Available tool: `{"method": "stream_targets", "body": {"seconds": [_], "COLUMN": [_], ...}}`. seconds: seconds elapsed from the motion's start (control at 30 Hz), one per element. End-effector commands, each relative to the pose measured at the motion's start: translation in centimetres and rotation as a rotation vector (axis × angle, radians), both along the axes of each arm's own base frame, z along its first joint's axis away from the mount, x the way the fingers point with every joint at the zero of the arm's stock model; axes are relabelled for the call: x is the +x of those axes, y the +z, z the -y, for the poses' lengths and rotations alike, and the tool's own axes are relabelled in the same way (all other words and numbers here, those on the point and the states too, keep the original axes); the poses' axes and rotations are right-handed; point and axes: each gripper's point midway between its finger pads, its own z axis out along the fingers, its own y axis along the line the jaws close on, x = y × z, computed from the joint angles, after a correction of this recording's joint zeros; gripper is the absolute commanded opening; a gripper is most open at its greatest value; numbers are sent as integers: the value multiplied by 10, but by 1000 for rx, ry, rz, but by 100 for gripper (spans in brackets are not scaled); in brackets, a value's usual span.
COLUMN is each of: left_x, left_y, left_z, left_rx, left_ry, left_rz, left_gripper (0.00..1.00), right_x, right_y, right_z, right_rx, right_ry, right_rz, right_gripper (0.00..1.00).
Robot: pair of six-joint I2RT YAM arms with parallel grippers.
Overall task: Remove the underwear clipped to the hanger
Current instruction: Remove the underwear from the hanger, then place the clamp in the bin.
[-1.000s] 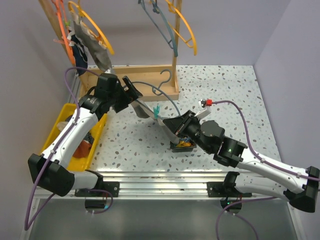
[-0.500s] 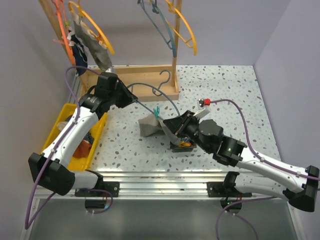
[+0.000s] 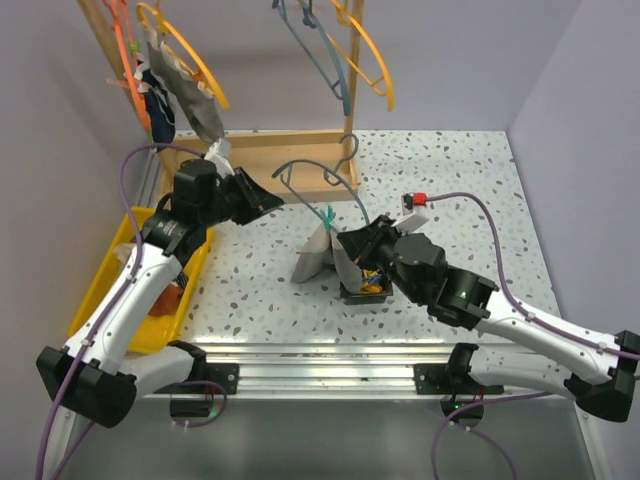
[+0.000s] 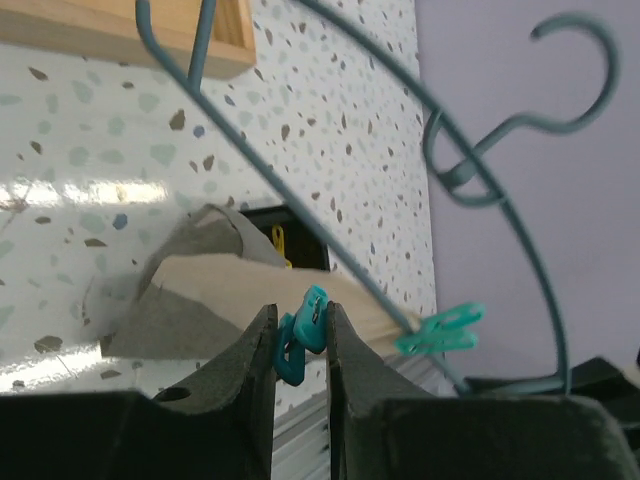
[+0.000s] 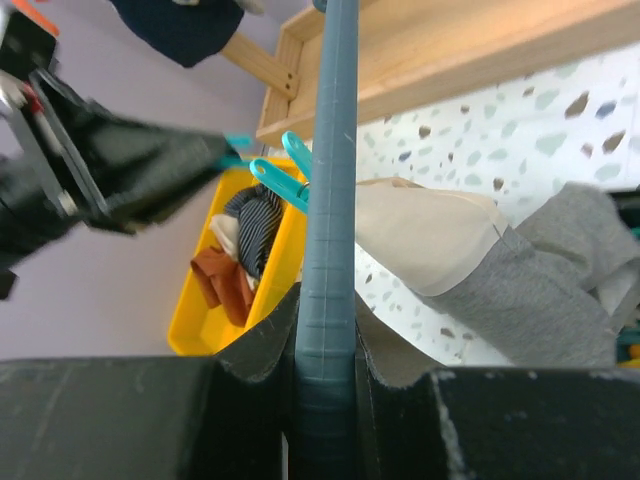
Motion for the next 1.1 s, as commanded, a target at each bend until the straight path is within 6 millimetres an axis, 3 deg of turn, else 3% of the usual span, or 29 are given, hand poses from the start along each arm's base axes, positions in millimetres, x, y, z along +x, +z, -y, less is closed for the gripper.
{"method": "stream_targets", "body": {"seconds": [0.0, 0.03, 0.1, 0.2, 0.4, 0.5, 0.53, 0.57, 0.63, 0.8, 0.93, 1.0, 1.03, 1.07], "left_x": [-34, -37, -47, -54, -57, -63, -68, -66, -71, -56, -44, -35, -34, -29], "left_y": [-11, -11, -21, -17, -20, -24, -36, -29, -46, -71, -106, -110, -122, -117], "left_z": [26, 27, 23, 30, 61, 91, 108, 117, 139, 164, 181, 189, 194, 200], "left_rx": [-86, -97, -100, -131, -138, -118, -102, -86, -52, 14, 96, 134, 156, 160], "left_ry": [-222, -236, -236, -301, -496, -625, -679, -708, -752, -743, -744, -740, -745, -748], "left_rz": [35, 58, 63, 98, 118, 119, 82, 112, 74, 55, 18, 30, 12, 33], "left_gripper": [0, 0, 0, 0, 0, 0, 0, 0, 0, 0, 0, 0, 7, 14], "right_x": [14, 13, 9, -1, -22, -31, -34, -35, -42, -50, -54, -55, -56, -56], "right_y": [72, 88, 102, 123, 144, 148, 144, 145, 147, 152, 149, 148, 148, 148], "right_z": [18, 22, 35, 61, 117, 153, 168, 179, 199, 229, 239, 242, 243, 244], "right_rx": [24, 36, 27, 47, 10, -18, -42, -51, -52, -37, -34, -33, -31, -31], "right_ry": [-94, -96, -106, -128, -173, -239, -260, -293, -324, -386, -402, -402, -407, -408], "right_rz": [162, 185, 223, 268, 306, 305, 298, 295, 295, 301, 297, 295, 294, 295], "right_gripper": [0, 0, 0, 0, 0, 0, 0, 0, 0, 0, 0, 0, 0, 0]}}
